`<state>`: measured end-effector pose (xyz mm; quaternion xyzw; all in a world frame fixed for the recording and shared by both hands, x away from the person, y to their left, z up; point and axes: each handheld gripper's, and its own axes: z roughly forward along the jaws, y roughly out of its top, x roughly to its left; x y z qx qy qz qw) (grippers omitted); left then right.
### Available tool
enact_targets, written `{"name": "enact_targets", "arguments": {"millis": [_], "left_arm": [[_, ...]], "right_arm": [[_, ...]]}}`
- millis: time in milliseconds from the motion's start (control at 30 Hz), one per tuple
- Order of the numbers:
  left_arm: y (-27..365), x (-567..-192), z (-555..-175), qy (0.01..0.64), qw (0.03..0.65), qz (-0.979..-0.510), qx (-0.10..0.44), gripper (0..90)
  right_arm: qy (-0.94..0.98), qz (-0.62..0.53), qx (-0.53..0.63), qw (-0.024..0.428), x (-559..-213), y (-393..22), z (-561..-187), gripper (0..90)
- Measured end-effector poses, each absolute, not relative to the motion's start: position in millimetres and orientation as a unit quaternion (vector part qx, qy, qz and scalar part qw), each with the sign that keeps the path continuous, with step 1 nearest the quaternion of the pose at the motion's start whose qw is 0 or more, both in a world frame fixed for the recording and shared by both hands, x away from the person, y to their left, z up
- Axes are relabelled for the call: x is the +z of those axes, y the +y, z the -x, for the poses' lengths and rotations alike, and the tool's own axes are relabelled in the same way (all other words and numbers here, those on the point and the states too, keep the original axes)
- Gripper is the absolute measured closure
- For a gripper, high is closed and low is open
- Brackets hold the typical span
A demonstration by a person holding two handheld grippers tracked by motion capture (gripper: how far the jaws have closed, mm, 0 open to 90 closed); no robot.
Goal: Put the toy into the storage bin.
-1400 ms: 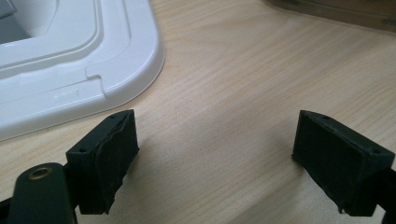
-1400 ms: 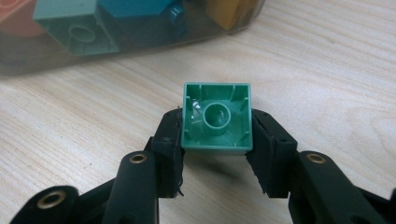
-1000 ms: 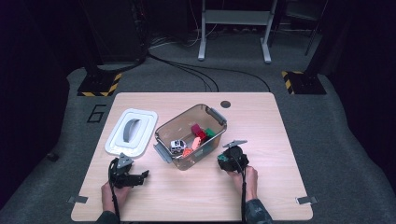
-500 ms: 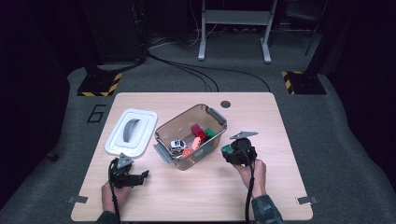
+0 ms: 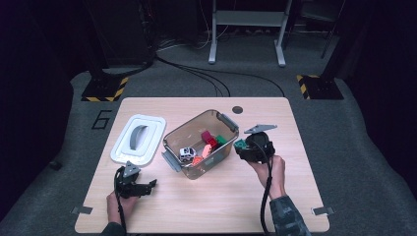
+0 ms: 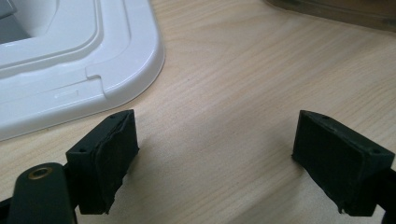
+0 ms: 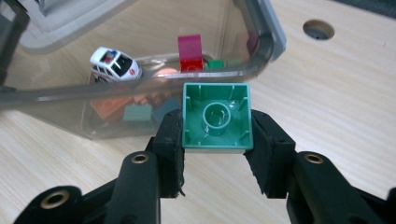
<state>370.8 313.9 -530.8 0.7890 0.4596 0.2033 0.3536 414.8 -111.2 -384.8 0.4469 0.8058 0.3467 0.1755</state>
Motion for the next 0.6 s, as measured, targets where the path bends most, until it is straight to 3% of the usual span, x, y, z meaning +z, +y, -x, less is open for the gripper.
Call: {"name": "enact_targets", "arguments": {"millis": [600], "left_arm": [[314.0, -530.8, -370.9, 0.459, 0.354, -0.789, 0.203, 13.9]], "right_arm": [[0.823, -0.417, 0.346, 0.169, -357.3, -77.5, -444.0, 59.0]]}}
